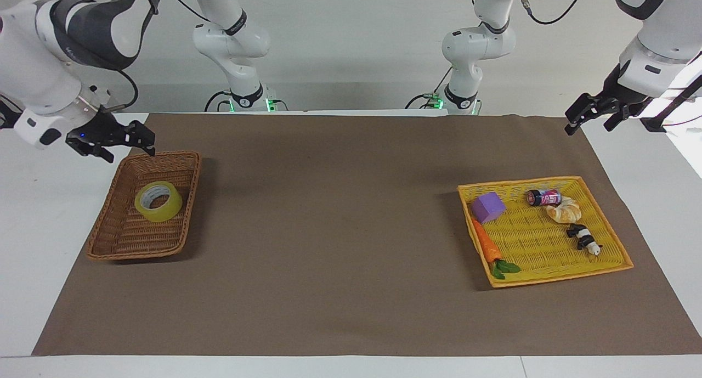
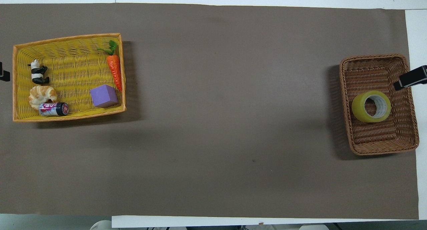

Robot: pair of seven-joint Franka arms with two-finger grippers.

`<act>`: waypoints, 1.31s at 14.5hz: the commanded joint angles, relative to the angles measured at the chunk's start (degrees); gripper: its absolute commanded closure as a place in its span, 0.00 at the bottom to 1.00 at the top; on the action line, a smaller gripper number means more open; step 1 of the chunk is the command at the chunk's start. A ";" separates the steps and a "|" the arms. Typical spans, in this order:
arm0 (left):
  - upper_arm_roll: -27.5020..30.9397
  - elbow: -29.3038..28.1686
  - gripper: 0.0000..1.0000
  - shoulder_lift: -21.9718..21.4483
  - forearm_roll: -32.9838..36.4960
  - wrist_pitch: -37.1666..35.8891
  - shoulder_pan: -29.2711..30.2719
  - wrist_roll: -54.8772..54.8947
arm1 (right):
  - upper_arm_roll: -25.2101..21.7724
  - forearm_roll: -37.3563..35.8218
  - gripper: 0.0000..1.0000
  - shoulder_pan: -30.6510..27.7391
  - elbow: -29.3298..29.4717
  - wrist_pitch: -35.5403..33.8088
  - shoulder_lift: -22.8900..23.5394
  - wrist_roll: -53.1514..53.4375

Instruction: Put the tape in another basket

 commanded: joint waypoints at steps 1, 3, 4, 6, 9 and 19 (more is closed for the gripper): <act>0.30 -0.70 0.00 -0.98 -1.01 -3.35 0.01 2.43 | 0.40 -1.34 0.00 -0.91 -2.07 -3.86 -6.01 2.46; 0.48 -1.22 0.00 -1.25 -1.01 -3.89 -0.52 2.52 | 0.40 -5.97 0.00 1.79 -2.08 -4.83 -6.55 2.37; 0.39 -1.57 0.00 -1.51 -0.92 -4.15 -0.69 2.43 | 0.40 -8.26 0.00 4.51 -2.16 -4.66 -6.90 2.98; 0.22 -2.02 0.00 -1.60 -0.83 -4.06 -0.96 2.17 | 0.31 -7.94 0.00 4.98 -1.64 -4.66 -6.56 5.35; 0.56 -2.02 0.00 -1.60 -0.74 -3.71 -0.26 2.08 | -0.22 -5.30 0.00 4.89 -0.85 -4.83 -5.24 7.64; 0.83 -2.02 0.00 -1.60 -0.65 -3.62 -0.25 1.99 | -1.01 -5.12 0.00 4.89 0.12 -5.72 -5.15 7.56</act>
